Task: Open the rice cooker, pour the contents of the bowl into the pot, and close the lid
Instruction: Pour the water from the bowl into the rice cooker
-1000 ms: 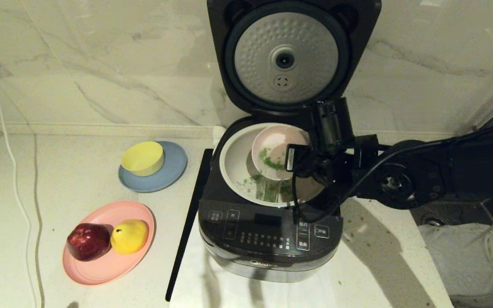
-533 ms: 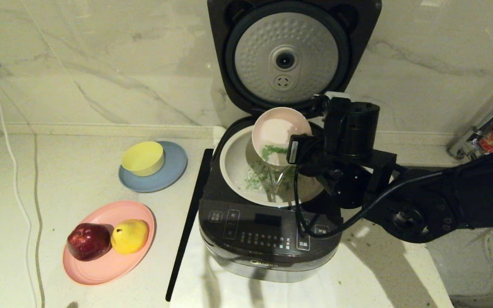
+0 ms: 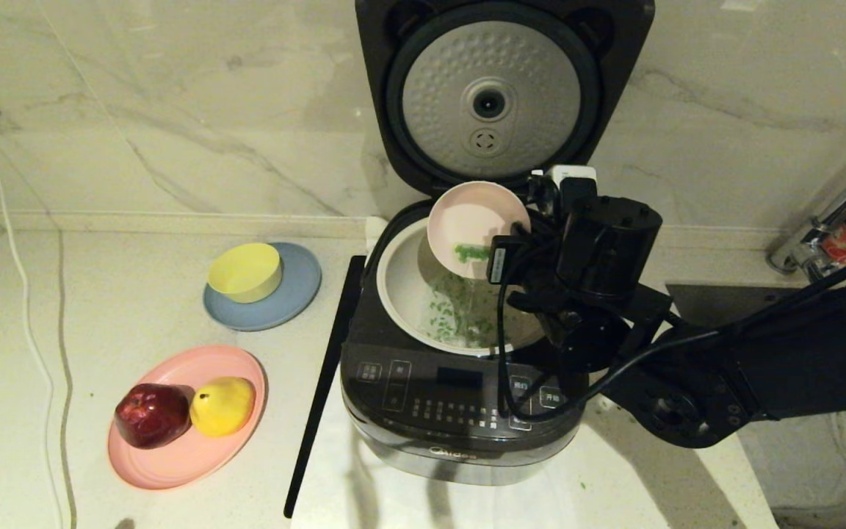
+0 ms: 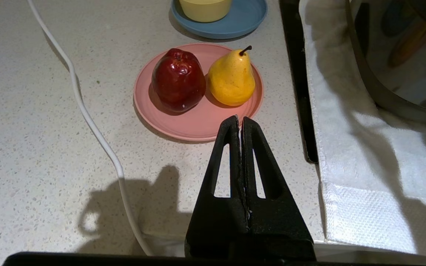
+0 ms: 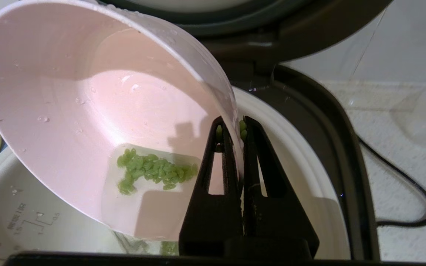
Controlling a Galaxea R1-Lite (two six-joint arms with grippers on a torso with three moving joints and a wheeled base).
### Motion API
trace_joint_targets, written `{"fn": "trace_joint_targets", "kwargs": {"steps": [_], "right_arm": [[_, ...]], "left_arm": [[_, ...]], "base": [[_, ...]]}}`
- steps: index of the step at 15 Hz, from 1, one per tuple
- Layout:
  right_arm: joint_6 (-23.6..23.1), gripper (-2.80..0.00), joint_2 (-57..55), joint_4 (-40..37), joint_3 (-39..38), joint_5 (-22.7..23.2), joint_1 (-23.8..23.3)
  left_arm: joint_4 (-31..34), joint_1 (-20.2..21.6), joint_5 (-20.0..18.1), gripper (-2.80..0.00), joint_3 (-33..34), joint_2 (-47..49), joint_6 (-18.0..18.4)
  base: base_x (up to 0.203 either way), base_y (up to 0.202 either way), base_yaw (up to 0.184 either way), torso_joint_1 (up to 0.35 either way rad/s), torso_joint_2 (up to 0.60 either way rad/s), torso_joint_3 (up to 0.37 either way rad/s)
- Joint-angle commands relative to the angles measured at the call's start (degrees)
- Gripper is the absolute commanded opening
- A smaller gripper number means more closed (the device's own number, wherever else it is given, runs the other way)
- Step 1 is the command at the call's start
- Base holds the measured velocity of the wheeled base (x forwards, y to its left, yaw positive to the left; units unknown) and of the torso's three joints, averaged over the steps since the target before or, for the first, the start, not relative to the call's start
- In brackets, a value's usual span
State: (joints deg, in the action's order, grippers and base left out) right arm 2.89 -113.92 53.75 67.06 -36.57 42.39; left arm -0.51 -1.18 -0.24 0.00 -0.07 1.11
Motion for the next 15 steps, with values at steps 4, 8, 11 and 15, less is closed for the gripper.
{"fn": "trace_joint_targets", "kwargs": {"steps": [4,8,11,15], "right_arm": [[-3.1,-2.80,-1.1,5.1,-0.6,-0.2,-0.2],[-5.4,-2.80,-1.2,7.8,-1.1,-0.2,-0.2],[-5.4,-2.80,-1.1,7.8,-1.2,-0.2,-0.1],[-5.6,-2.80,-0.3,7.2,-1.1,0.0,0.0]], "left_arm": [[0.0,0.0,0.0,-2.80,0.5,0.0,0.0],[0.0,0.0,0.0,-2.80,0.5,0.0,0.0],[0.0,0.0,0.0,-2.80,0.5,0.0,0.0],[0.0,0.0,0.0,-2.80,0.5,0.0,0.0]], "base": [[0.000,0.000,0.000,0.000,0.00,0.000],[0.000,0.000,0.000,0.000,0.00,0.000],[0.000,0.000,0.000,0.000,0.00,0.000],[0.000,0.000,0.000,0.000,0.00,0.000]]}}
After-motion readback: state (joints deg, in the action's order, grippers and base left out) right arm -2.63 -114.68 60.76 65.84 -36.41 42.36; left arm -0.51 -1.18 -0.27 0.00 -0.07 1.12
